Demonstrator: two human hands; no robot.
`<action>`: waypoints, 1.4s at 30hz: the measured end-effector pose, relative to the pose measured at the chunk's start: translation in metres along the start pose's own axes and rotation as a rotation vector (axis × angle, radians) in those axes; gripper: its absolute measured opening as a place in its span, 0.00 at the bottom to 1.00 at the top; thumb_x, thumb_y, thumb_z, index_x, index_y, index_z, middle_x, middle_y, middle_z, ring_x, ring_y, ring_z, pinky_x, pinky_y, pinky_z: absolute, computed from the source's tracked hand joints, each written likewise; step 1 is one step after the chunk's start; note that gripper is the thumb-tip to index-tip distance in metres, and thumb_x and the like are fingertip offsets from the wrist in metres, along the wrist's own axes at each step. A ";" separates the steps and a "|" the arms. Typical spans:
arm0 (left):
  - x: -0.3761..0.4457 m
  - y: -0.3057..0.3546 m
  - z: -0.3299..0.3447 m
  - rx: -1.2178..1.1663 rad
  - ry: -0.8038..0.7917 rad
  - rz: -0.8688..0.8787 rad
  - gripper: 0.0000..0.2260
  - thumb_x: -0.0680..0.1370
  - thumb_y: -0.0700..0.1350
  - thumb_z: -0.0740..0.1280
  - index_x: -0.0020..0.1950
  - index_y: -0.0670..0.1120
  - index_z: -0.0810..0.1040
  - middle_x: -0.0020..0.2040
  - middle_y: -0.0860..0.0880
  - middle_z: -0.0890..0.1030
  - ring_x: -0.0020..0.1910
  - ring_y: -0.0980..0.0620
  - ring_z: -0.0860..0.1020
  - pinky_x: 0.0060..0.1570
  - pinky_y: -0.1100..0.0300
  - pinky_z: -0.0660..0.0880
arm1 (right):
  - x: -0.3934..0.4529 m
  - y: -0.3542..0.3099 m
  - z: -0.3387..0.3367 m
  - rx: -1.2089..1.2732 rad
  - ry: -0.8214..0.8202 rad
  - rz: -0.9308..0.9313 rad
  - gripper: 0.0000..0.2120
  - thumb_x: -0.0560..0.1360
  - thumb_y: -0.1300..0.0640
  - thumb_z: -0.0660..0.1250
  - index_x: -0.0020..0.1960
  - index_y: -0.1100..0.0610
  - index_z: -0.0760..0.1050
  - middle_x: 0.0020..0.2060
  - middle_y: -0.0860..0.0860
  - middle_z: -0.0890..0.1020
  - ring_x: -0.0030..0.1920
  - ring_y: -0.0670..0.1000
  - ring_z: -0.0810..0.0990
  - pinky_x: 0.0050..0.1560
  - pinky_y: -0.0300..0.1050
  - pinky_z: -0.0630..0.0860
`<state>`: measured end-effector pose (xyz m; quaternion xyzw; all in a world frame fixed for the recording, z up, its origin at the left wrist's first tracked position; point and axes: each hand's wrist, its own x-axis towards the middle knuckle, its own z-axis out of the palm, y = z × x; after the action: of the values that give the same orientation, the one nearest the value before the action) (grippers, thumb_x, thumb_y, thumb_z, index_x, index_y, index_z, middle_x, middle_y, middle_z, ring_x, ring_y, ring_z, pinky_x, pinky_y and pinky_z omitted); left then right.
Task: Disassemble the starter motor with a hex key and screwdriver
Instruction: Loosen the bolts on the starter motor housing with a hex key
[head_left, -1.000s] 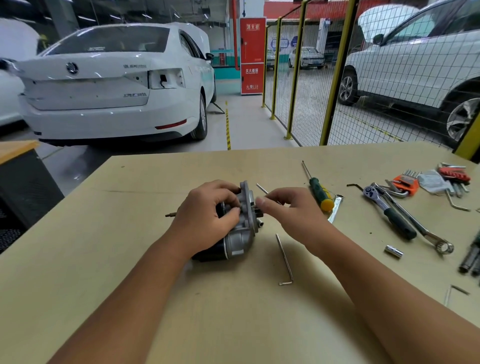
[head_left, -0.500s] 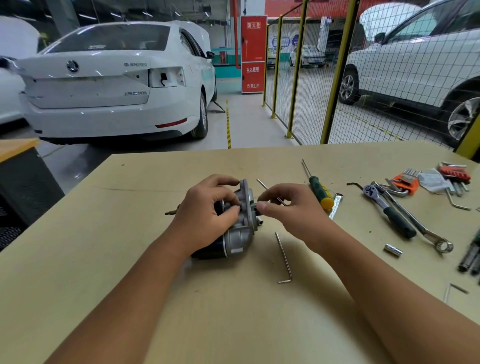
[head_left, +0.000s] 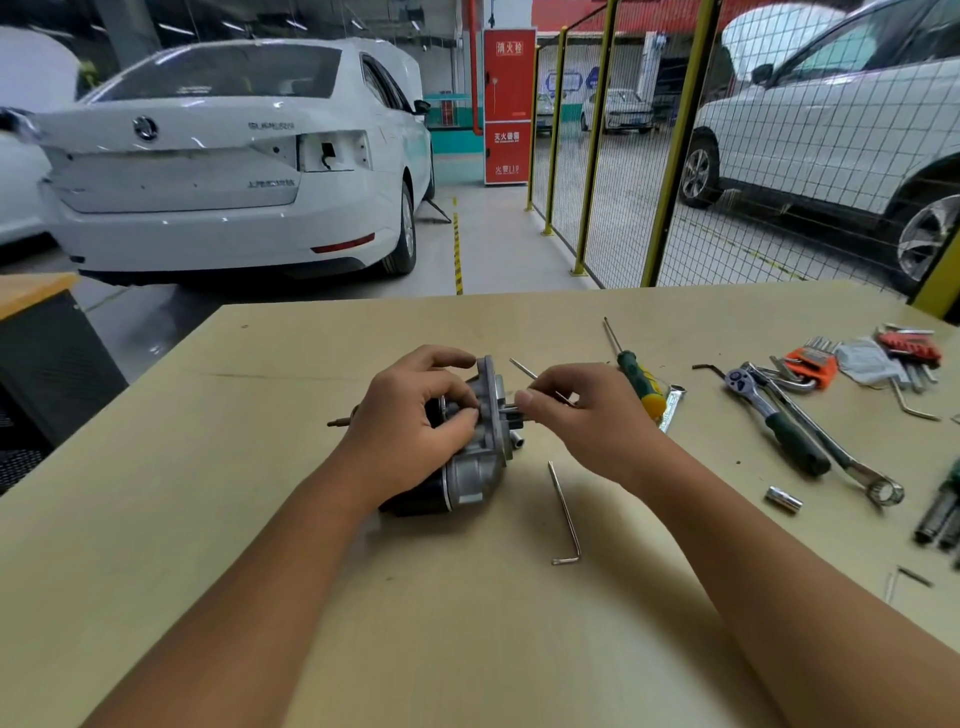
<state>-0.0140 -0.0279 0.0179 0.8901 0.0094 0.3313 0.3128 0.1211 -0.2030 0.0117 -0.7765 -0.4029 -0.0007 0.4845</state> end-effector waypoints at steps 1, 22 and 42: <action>0.000 0.000 0.000 0.001 -0.002 0.000 0.05 0.73 0.38 0.74 0.41 0.48 0.85 0.60 0.55 0.81 0.55 0.59 0.82 0.58 0.55 0.78 | 0.000 0.000 0.000 -0.012 -0.011 -0.006 0.13 0.78 0.46 0.69 0.38 0.50 0.82 0.31 0.48 0.79 0.35 0.49 0.75 0.39 0.50 0.73; -0.001 0.002 0.000 -0.006 -0.011 -0.057 0.08 0.73 0.34 0.75 0.41 0.47 0.85 0.60 0.54 0.82 0.59 0.57 0.81 0.61 0.58 0.75 | -0.005 -0.004 -0.008 -0.116 -0.110 -0.130 0.07 0.78 0.51 0.71 0.47 0.53 0.84 0.38 0.48 0.83 0.40 0.47 0.79 0.42 0.46 0.74; -0.001 0.001 -0.001 -0.003 -0.016 -0.060 0.08 0.74 0.35 0.76 0.42 0.48 0.86 0.60 0.54 0.82 0.60 0.57 0.81 0.63 0.53 0.76 | -0.004 -0.003 -0.006 -0.293 -0.054 -0.221 0.05 0.76 0.52 0.73 0.48 0.53 0.86 0.36 0.48 0.79 0.38 0.46 0.76 0.40 0.46 0.72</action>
<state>-0.0151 -0.0288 0.0187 0.8916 0.0332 0.3146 0.3240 0.1189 -0.2100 0.0154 -0.7896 -0.4940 -0.0918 0.3521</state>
